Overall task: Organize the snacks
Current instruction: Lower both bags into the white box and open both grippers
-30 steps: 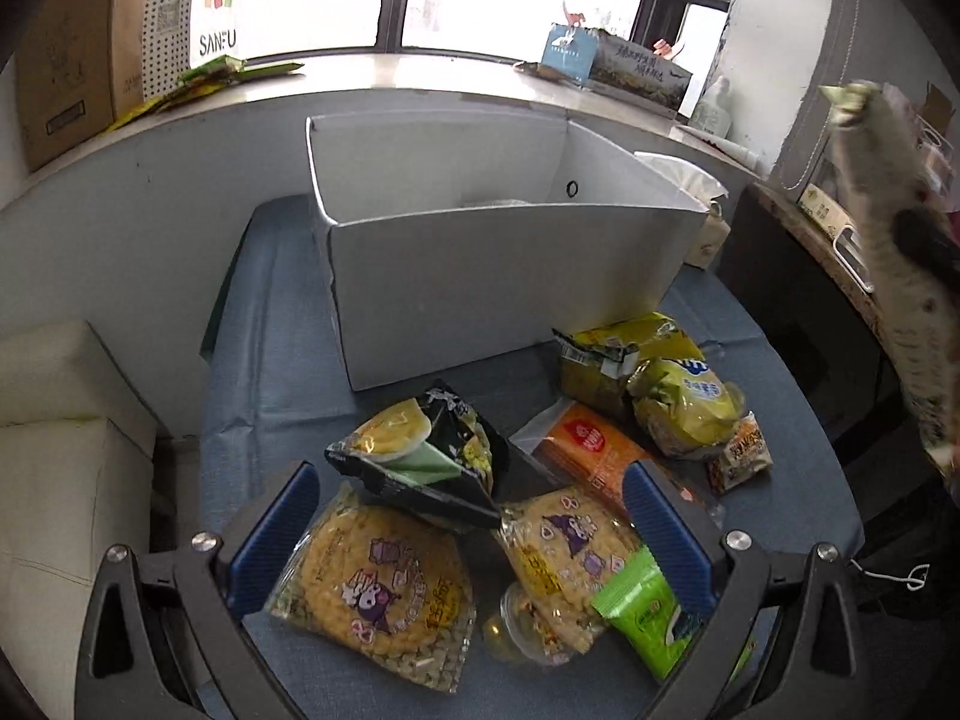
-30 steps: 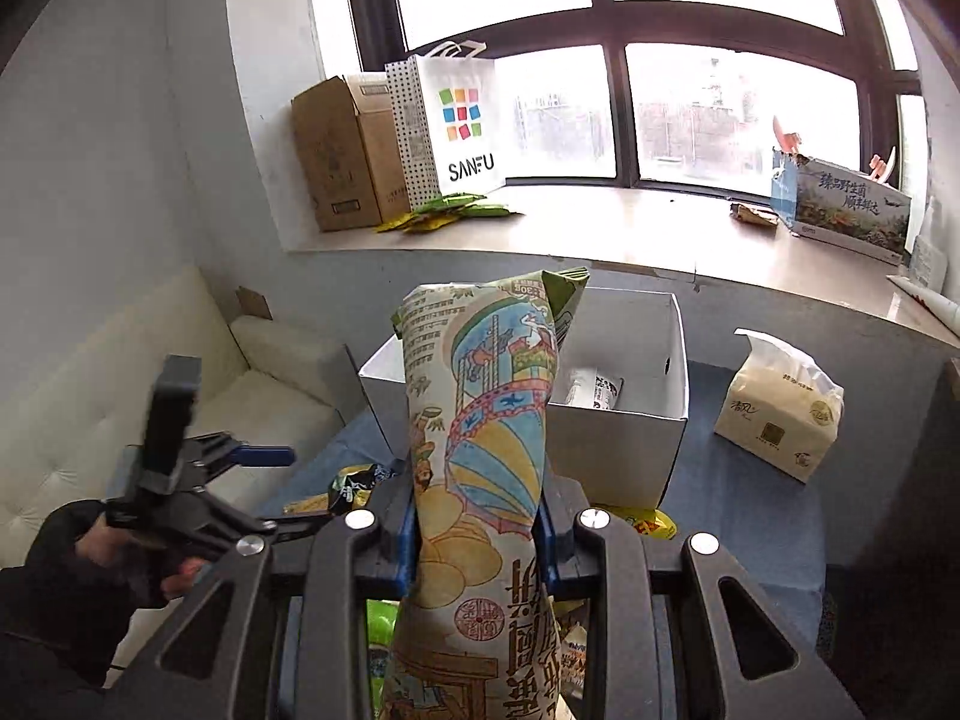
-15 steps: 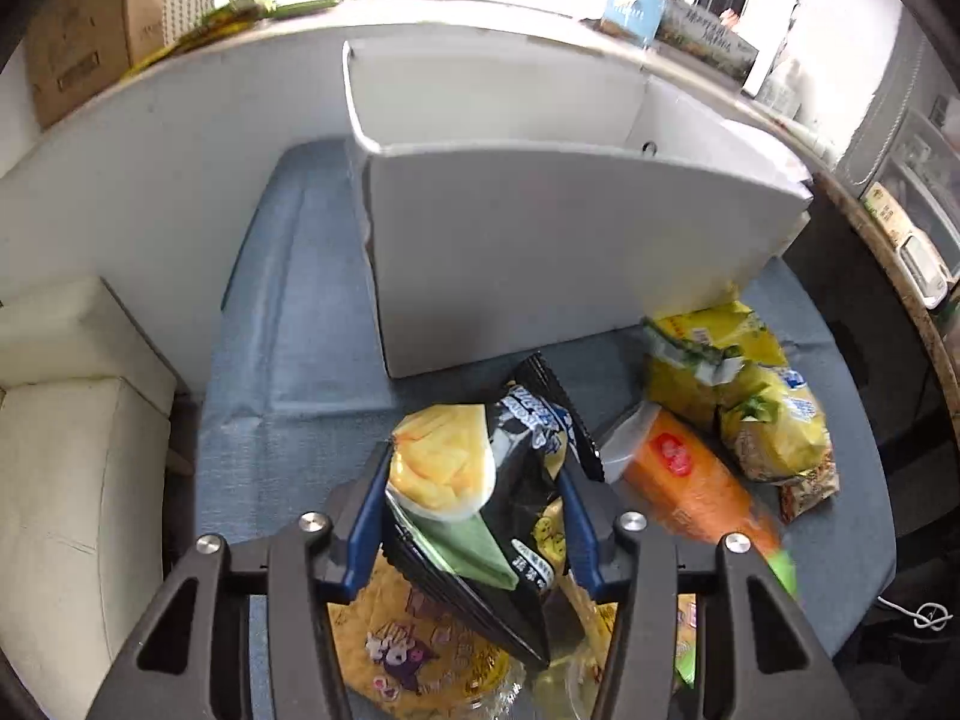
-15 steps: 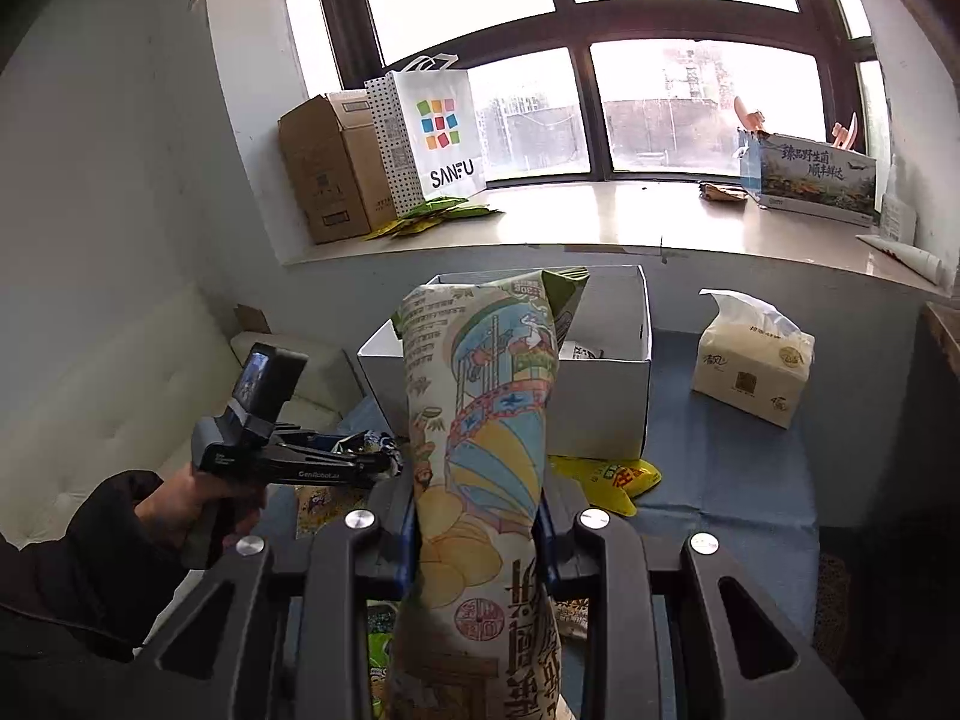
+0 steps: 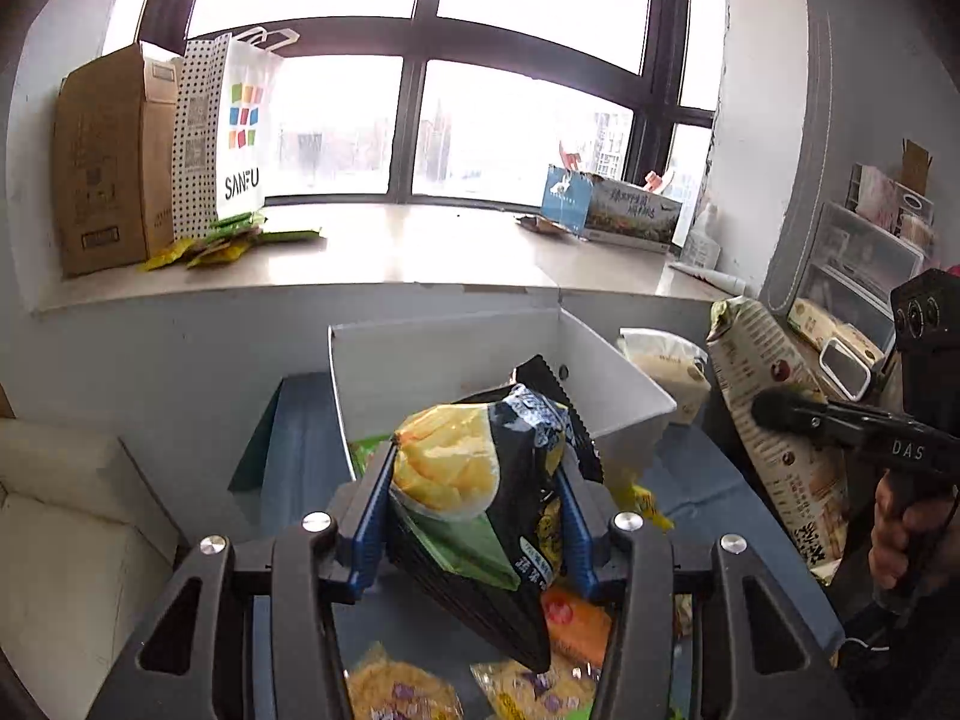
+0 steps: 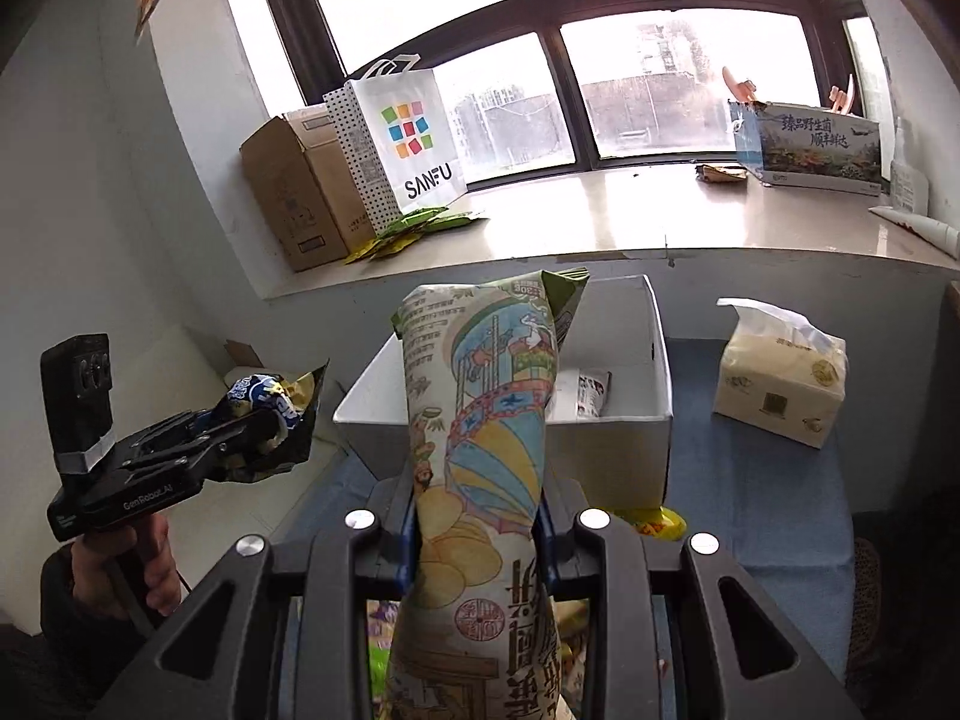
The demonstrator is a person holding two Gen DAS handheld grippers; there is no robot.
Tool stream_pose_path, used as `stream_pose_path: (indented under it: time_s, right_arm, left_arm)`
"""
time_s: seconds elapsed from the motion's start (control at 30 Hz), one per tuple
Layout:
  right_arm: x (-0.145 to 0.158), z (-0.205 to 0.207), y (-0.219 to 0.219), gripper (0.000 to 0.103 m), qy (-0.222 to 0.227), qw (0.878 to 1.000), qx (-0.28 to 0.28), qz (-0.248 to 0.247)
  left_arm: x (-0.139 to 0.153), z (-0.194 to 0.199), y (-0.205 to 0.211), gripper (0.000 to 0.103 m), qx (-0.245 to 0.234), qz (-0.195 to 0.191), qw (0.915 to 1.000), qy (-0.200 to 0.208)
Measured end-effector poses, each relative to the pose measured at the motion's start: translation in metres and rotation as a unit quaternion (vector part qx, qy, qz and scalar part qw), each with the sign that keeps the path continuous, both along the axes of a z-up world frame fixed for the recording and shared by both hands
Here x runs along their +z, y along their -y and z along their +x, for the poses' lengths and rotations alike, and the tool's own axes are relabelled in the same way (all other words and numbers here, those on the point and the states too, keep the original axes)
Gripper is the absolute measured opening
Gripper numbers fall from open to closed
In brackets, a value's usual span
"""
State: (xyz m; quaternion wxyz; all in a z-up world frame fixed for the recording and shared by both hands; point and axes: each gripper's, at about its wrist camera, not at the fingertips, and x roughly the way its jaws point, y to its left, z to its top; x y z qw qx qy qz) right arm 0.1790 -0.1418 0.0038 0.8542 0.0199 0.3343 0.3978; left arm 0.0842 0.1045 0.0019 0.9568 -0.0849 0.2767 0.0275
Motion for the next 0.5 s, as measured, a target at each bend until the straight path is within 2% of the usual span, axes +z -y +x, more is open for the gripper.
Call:
stream_pose_path:
  time_s: [0.1, 0.23, 0.37, 0.47, 0.5]
  right_arm:
    - [0.011, 0.038, -0.025, 0.032, 0.0, 1.0, -0.016, -0.01]
    - [0.017, 0.096, -0.061, 0.032, 0.001, 0.998, -0.038, -0.044]
    - [0.006, 0.145, -0.089, 0.032, -0.013, 0.995, -0.042, -0.09]
    - [-0.006, 0.171, -0.099, 0.032, -0.024, 0.992, -0.049, -0.115]
    - [-0.009, 0.176, -0.101, 0.033, -0.024, 0.991, -0.051, -0.121]
  left_arm:
    - [0.013, 0.04, -0.014, 0.053, 0.009, 0.006, 0.9999, -0.001]
    - [0.01, 0.097, -0.022, 0.053, 0.02, 0.018, 0.9994, -0.022]
    - [-0.004, 0.141, -0.022, 0.053, 0.026, 0.031, 0.9981, -0.045]
    - [-0.015, 0.157, -0.023, 0.055, 0.029, 0.039, 0.9972, -0.057]
    - [-0.018, 0.162, -0.022, 0.058, 0.029, 0.042, 0.9968, -0.061]
